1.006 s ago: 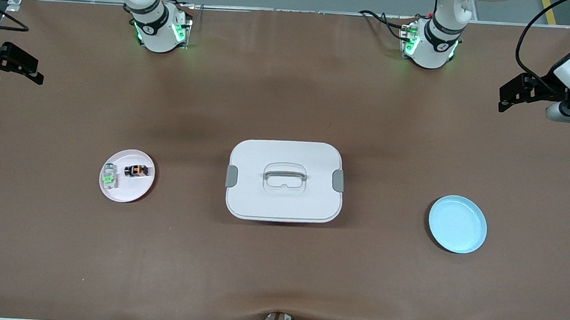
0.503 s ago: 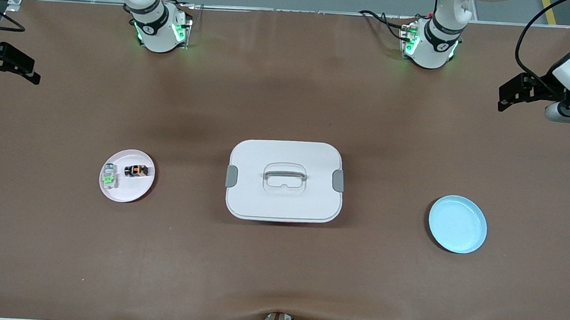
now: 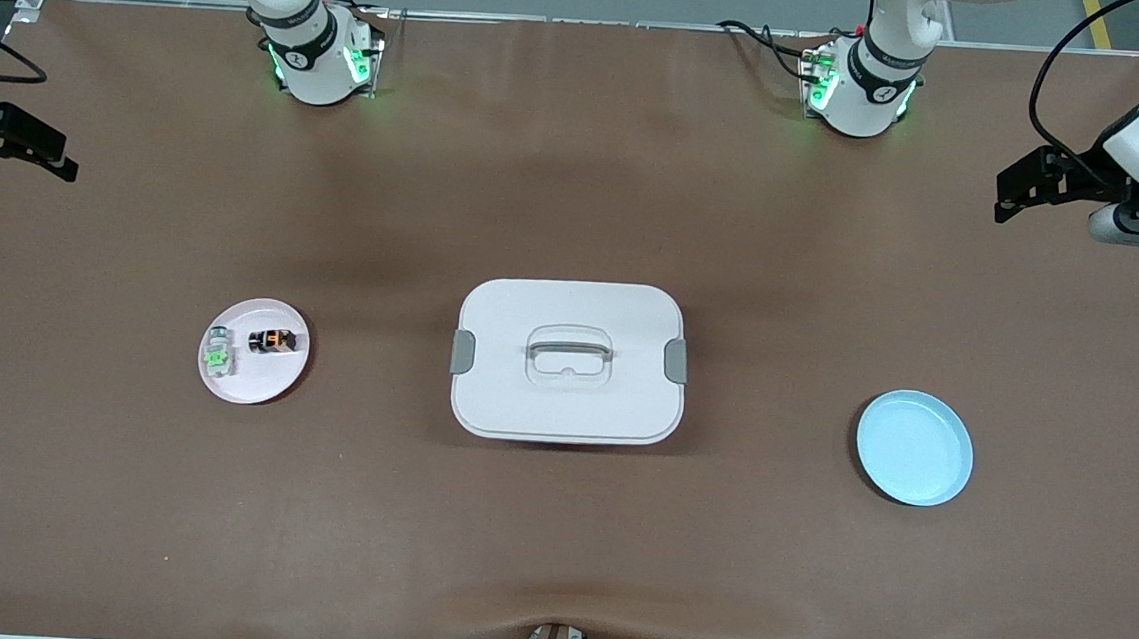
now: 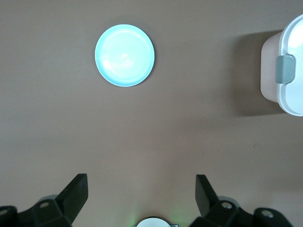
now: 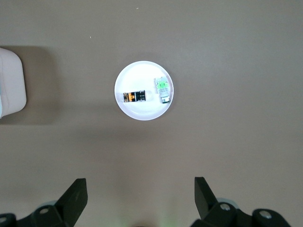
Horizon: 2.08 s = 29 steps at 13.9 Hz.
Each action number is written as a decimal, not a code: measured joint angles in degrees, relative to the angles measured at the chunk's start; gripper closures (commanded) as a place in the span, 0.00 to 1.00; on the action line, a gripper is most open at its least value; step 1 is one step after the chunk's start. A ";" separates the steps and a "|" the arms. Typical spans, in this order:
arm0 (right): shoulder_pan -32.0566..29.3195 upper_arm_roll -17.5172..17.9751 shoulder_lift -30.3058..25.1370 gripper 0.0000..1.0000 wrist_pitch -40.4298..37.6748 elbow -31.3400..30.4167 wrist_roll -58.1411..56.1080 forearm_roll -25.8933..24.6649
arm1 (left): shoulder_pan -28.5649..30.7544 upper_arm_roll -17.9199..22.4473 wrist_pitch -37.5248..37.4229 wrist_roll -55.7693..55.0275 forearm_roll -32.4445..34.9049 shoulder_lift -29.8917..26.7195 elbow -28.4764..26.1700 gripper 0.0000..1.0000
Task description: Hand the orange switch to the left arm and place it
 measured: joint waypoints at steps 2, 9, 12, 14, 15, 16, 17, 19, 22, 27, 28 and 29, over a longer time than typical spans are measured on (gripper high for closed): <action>0.00 0.02 1.12 0.00 0.98 0.01 0.00 0.00 | -0.02 -0.02 0.72 0.00 0.00 0.53 0.00 0.00; -0.02 0.07 3.27 0.00 5.04 -1.82 0.91 0.02 | -0.01 -0.01 1.91 0.00 0.00 1.99 0.02 0.00; -0.09 0.06 3.61 0.00 10.14 -6.54 3.32 2.00 | -0.01 -0.02 1.92 0.00 0.00 2.01 0.06 0.00; -0.09 0.06 3.69 0.00 14.19 -10.46 4.36 3.22 | -0.01 -0.01 1.92 0.00 0.00 2.00 0.08 0.00; -0.09 0.07 3.69 0.00 16.47 -12.63 4.66 3.42 | -0.01 -0.02 1.92 0.00 0.00 2.00 0.08 0.00; -0.09 0.09 3.71 0.00 18.40 -14.66 4.87 3.49 | -0.01 -0.02 1.92 0.00 0.00 2.00 0.09 0.00; -0.08 0.12 3.71 0.00 19.99 -16.42 4.94 3.53 | -0.01 -0.02 1.92 0.00 0.00 2.00 0.09 0.00; -0.03 0.19 3.70 0.00 23.37 -19.53 4.96 3.63 | -0.02 -0.04 1.92 0.00 0.00 2.00 0.11 0.00; 0.25 0.43 3.70 0.00 29.85 -24.57 4.98 3.70 | -0.02 -0.06 1.92 0.00 0.00 2.00 0.17 0.00; 1.75 0.85 3.78 0.00 36.96 -30.53 5.00 3.72 | -0.02 -0.11 1.92 0.00 0.00 2.00 0.19 0.00; 2.11 0.95 3.91 0.00 37.74 -30.95 5.01 3.72 | -0.02 -0.11 1.92 0.00 0.00 2.00 0.20 0.00; 2.49 0.98 4.13 0.00 38.77 -31.43 5.01 3.72 | -0.02 -0.11 1.92 0.00 0.00 2.00 0.21 0.00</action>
